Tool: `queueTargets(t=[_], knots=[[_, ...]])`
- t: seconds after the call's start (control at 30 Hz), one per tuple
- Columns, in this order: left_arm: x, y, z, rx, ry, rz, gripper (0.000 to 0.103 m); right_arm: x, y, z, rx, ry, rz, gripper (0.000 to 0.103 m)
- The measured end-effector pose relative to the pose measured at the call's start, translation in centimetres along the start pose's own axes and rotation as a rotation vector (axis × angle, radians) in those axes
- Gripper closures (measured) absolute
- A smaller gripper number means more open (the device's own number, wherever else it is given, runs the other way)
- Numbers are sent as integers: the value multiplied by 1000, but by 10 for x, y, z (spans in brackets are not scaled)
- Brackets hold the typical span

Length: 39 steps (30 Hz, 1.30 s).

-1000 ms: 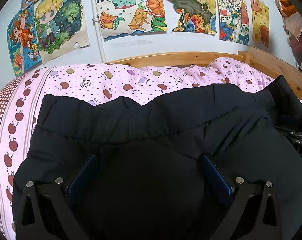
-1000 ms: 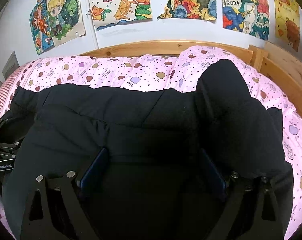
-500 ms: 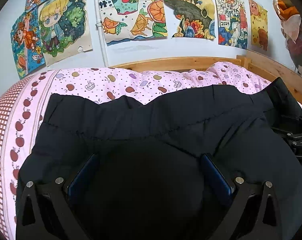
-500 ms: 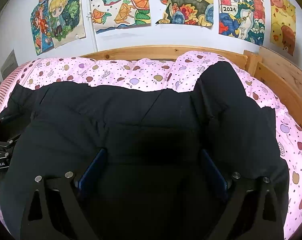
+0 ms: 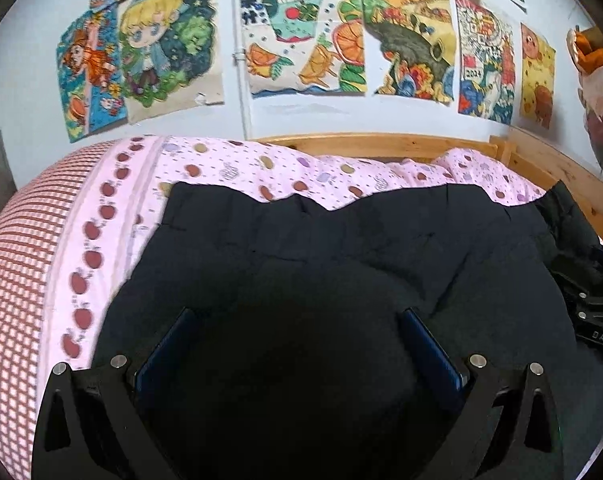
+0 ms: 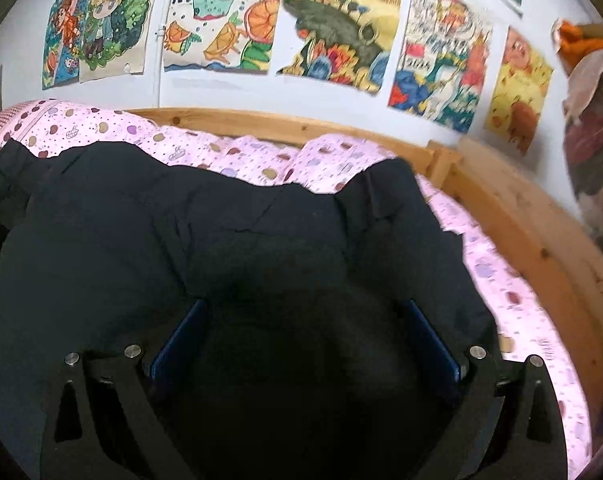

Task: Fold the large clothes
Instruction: 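Move both tools to the folded black jacket's edge and grasp it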

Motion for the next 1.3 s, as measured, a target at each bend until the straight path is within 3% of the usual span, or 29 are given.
queueTargets(t=[0.4, 0.8, 1.1, 1.3], knots=[[49, 35, 8, -86, 15, 125, 0, 6, 46, 5, -114, 113, -51, 7], [97, 33, -1, -41, 34, 217, 0, -26, 59, 3, -131, 114, -78, 7], [98, 34, -9, -51, -36, 246, 0, -87, 45, -10, -58, -21, -136, 7], [94, 34, -12, -50, -64, 246, 0, -120, 23, -26, 18, -169, -108, 7]])
Point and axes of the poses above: each gripper's, at about its wrist camera, not at the fingertips, and y roughly against the way its jaws point, x to its left, z to its top, the point moved 3 cm from there along -y, roughly the way its jaws point, and after that the axes turned 5 degrees about y, right-handed, at the moved point
